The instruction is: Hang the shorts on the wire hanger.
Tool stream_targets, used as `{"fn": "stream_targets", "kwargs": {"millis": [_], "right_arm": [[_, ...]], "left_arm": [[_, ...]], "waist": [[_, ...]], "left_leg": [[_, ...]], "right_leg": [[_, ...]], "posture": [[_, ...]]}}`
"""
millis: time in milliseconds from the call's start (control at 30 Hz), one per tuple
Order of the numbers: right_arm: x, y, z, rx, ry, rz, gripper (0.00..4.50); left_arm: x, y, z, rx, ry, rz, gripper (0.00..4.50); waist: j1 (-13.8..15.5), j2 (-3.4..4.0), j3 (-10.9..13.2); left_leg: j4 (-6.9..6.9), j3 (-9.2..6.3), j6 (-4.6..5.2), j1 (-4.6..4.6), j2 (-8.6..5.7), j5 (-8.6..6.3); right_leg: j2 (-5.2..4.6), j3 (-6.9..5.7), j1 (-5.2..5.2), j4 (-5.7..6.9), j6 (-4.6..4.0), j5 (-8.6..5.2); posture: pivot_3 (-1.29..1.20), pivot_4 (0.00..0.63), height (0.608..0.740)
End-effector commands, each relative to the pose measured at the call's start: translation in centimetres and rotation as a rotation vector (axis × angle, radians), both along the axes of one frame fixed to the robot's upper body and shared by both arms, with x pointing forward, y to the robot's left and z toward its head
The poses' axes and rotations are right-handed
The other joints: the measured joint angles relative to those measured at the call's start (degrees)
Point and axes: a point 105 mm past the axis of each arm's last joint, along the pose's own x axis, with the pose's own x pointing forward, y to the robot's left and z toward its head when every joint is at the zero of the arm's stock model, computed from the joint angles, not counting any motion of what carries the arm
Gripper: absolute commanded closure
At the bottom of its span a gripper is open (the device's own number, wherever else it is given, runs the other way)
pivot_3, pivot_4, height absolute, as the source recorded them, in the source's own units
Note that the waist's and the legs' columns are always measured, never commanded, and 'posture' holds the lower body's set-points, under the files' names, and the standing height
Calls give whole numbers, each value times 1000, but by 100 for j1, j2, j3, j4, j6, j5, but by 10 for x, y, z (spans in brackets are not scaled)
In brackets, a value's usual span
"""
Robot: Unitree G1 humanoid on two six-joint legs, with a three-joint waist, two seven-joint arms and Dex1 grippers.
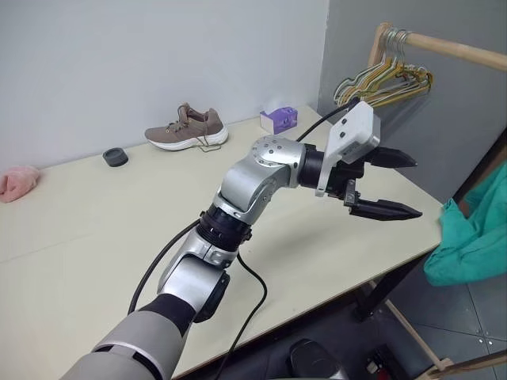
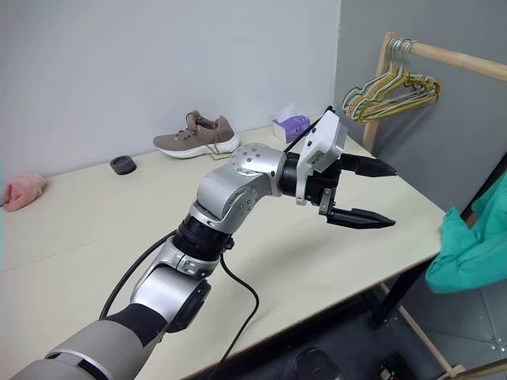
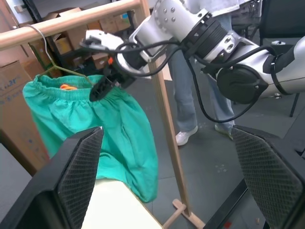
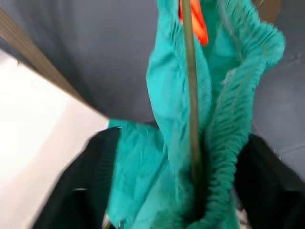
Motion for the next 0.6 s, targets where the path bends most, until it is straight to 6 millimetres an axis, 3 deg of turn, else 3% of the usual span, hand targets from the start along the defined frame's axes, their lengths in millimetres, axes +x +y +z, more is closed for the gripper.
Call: {"fn": "stream_targets", "kwargs": {"millis": [33,200,300,433,600], "right_arm": [[-4,-5,32,-172,-92,-34,32],[4,4,57,-354,-188,-19,32],[14,24,72,-441,-277,55,32],[39,86,80,-526,-401,311,32],[67,189,50,-513,-509,681,32]], "left_arm": [[-2,1,9,-20,-44,-8,0],[0,2,5,-13,-44,4,0],[4,6,2,-3,-43,32,0],[27,21,-10,23,-41,188,0],[79,69,-26,10,-51,624,0]], "waist": [[0,0,0],[-31,3,-2],[-51,3,-2],[-99,6,-4],[-87,16,-12]], "left_leg": [[0,0,0,0,0,0],[0,4,0,1,0,-1],[0,2,0,1,1,-1],[0,-1,0,2,5,-1],[3,-14,-1,2,10,-1]], "right_leg": [[0,0,0,0,0,0],[0,0,-1,0,1,0],[0,0,-1,0,1,0],[3,1,-1,1,1,0],[4,1,-1,6,1,1]], "posture": [[-453,0,740],[-450,0,740],[-446,0,740],[-437,0,740],[-396,0,740]]}}
